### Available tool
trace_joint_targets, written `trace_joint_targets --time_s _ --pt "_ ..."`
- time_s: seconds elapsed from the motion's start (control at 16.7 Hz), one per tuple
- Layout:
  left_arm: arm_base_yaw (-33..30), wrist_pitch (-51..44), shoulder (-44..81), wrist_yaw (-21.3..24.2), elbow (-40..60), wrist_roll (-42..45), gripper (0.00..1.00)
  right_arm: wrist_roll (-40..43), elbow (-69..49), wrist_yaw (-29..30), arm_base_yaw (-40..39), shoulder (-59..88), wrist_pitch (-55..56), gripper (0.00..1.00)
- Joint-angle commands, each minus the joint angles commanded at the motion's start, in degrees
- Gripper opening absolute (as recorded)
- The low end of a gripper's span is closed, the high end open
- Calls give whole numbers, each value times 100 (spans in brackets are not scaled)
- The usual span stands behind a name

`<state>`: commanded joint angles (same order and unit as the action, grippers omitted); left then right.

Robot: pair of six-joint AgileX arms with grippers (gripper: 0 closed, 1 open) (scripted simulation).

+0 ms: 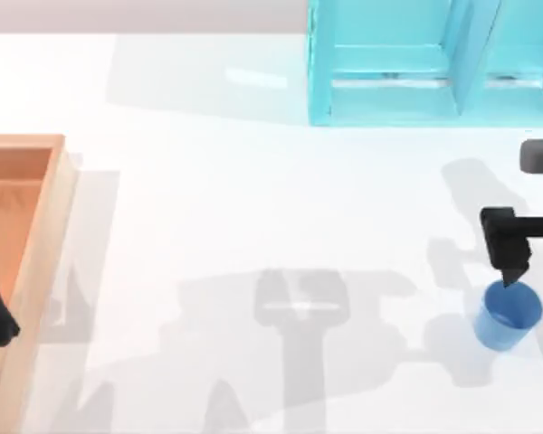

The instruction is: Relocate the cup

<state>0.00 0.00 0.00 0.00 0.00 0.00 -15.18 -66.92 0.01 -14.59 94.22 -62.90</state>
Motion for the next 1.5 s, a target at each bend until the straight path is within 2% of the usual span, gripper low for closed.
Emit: trace_joint_targets --time_s 0.3,0.66,1.44,1.5 --pt "0 0 0 0 0 0 100 -30 905 0 -21 414 1391 100" --pt "0 0 0 0 0 0 100 -39 1109 0 -28 510 1639 100" --pt "0 0 0 0 0 0 100 -39 1109 0 -28 510 1639 2" --pt "0 0 0 0 0 0 100 -39 1109 0 -28 510 1639 0"
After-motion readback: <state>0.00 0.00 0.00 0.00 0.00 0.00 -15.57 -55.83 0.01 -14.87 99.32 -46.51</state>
